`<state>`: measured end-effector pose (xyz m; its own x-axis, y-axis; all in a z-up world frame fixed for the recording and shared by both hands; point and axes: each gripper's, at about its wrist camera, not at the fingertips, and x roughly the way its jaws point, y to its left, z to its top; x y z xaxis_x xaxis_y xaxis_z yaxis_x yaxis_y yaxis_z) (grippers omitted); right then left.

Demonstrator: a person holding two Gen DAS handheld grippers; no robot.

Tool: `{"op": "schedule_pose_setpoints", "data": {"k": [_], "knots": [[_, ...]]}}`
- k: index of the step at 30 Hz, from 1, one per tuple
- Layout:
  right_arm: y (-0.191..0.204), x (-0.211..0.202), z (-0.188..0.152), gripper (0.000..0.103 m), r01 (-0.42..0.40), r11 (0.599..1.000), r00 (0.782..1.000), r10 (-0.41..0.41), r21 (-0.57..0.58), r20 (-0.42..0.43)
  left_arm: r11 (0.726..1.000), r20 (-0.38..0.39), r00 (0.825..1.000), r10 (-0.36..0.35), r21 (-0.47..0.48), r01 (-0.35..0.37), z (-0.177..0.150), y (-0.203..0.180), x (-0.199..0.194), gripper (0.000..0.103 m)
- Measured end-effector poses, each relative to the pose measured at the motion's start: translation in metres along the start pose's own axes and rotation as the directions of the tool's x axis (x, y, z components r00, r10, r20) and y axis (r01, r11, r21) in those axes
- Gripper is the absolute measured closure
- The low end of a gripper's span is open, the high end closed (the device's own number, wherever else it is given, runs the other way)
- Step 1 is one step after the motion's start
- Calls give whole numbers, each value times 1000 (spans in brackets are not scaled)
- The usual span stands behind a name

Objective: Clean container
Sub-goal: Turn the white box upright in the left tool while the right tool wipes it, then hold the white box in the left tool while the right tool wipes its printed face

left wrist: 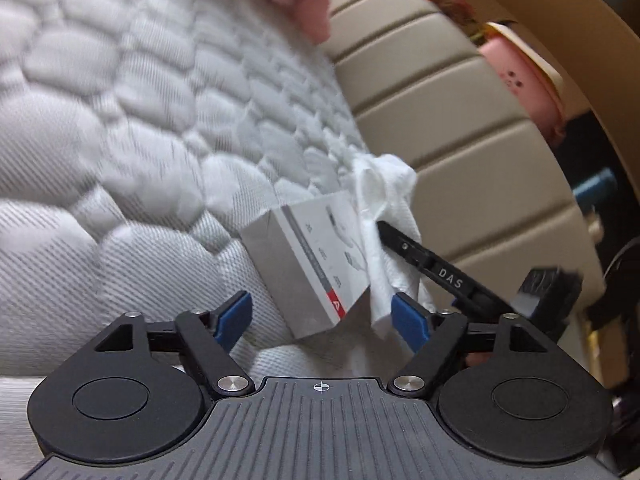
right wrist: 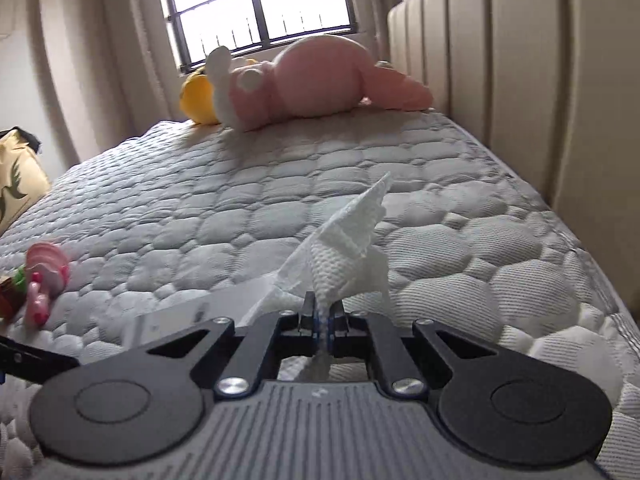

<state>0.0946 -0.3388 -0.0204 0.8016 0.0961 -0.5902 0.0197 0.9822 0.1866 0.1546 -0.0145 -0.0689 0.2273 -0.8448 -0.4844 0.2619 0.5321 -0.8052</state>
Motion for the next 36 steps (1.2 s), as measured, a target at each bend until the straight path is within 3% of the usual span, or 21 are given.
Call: {"op": "schedule_pose_setpoints", "data": {"k": [3,7,8,10,12,14,16,18,20,21,22,24,28,30,33,34,36], "knots": [[-18,12,-10,97,-53,996,997,56,66,-48,998,-6,1000,-5,-57,5,16,3,22,11],[-20,19,-25,97,-100,991,993,104,88,-48,997,13,1000,-8,-76,9,38,1,44,9],[-19,18,-25,97,-107,991,993,111,86,-47,999,25,1000,2,-50,-1,42,-1,48,13],[-17,17,-27,97,-127,989,990,132,81,-51,992,71,995,67,99,-74,44,-11,50,37],[-14,15,-28,97,-158,985,985,162,74,-58,958,144,985,93,258,-128,34,-21,43,39],[-11,13,-30,97,-190,979,979,194,74,-62,882,237,967,91,431,-189,13,-36,29,39],[-9,9,-31,97,-204,976,977,208,72,-54,768,328,942,70,585,-261,-9,-51,16,39],[-10,0,-29,97,-193,979,980,195,70,-28,584,401,915,46,732,-350,-44,-66,5,39],[-12,-16,-22,97,-187,979,982,187,76,14,436,409,911,53,812,-389,-76,-73,2,40],[-12,-23,-19,97,-190,979,982,187,78,35,394,404,913,64,830,-395,-87,-73,2,40],[-12,-31,-15,97,-192,978,981,188,81,56,375,394,916,75,840,-393,-94,-72,3,40],[-5,-46,-9,97,-208,976,975,202,67,94,368,401,911,92,837,-406,-98,-70,7,42],[22,-73,-4,97,-268,963,954,265,4,139,409,412,907,92,815,-411,-90,-64,9,45],[42,-83,-4,97,-348,937,927,350,-37,138,407,408,908,98,816,-410,-91,-63,10,48],[79,-83,-10,97,-499,860,861,506,-104,51,375,415,904,100,826,-420,-95,-63,11,48],[91,-81,-14,97,-516,846,852,522,-131,17,360,419,902,103,830,-426,-97,-64,12,48],[105,-74,-20,97,-484,854,871,491,-188,-14,340,424,899,110,834,-435,-100,-66,14,49]]}}
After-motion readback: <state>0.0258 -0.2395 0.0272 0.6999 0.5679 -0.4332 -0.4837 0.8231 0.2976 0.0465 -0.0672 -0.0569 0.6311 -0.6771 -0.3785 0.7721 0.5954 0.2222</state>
